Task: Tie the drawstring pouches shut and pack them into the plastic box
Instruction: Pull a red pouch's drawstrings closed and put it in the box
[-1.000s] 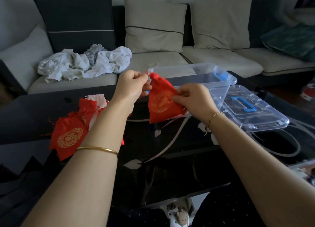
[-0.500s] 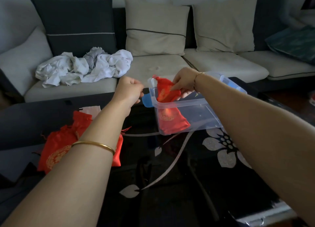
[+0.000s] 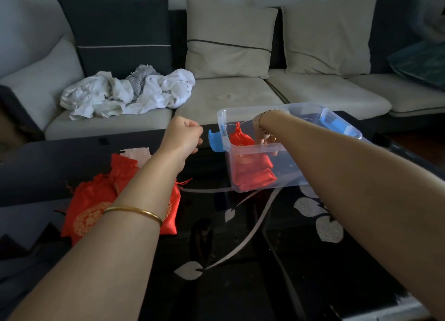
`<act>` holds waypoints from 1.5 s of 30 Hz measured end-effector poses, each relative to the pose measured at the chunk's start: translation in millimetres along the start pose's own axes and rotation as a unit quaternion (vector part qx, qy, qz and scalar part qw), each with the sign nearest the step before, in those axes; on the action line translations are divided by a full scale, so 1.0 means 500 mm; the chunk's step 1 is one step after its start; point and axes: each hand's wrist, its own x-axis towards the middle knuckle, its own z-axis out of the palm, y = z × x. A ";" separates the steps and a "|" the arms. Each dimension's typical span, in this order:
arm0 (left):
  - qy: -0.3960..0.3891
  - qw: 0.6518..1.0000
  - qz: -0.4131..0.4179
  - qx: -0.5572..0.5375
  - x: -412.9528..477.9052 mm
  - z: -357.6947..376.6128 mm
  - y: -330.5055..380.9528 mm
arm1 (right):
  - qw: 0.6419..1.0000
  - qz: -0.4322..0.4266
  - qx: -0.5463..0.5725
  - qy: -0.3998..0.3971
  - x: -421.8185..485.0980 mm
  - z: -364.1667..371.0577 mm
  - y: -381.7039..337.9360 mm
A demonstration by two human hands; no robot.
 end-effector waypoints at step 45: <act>-0.114 0.970 0.143 0.163 -0.179 -0.072 -0.078 | 0.637 -0.141 0.746 0.130 -0.201 0.250 -0.036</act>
